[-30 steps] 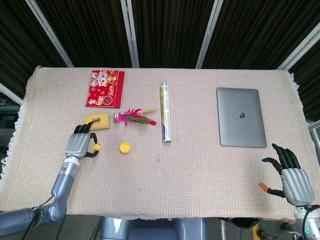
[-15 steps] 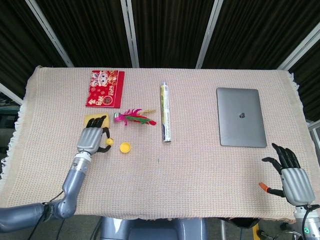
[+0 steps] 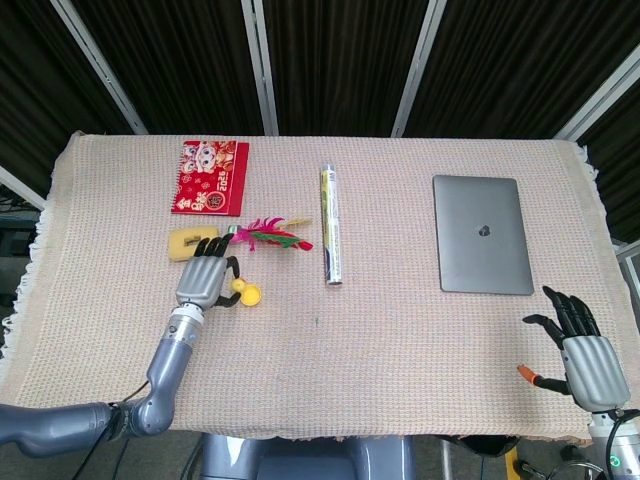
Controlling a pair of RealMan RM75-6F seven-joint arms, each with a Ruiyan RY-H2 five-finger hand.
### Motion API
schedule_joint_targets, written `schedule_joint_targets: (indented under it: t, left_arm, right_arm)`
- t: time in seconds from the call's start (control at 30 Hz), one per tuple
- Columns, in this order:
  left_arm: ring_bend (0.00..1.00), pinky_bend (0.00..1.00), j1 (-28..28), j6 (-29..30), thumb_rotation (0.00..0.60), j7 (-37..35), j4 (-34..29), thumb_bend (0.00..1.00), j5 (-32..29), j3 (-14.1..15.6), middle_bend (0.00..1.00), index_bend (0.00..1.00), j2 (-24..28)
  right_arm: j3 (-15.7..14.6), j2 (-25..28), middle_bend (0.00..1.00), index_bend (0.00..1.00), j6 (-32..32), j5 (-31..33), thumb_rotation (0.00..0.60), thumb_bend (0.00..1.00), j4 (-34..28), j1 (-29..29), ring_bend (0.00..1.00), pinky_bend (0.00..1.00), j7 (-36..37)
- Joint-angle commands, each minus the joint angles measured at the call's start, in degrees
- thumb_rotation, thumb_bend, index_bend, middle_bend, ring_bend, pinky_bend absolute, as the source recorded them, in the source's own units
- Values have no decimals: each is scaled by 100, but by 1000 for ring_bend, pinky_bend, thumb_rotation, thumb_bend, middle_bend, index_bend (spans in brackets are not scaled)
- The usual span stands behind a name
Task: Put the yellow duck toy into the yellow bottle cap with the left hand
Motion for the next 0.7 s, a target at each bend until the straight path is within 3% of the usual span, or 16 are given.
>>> schedule_joint_targets:
  t: [0.03, 0.3, 0.7]
  left_arm:
    - [44, 0, -13, 13, 600, 43, -17, 317, -10, 36, 22, 549, -17]
    - [44, 0, 14, 59, 600, 107, 29, 316, -52, 171, 23, 549, -72]
    - [46, 0, -44, -22, 600, 10, 114, 317, -54, 145, 24, 549, -209]
  right_arm:
    - [1, -2, 8, 314, -8, -3, 600, 20, 3, 7, 0, 0, 4]
    - [-3, -4, 8, 314, -33, -21, 600, 20, -9, 33, 0, 0, 6]
    - [-13, 0, 8, 314, 10, -12, 600, 20, 22, 5, 0, 0, 55]
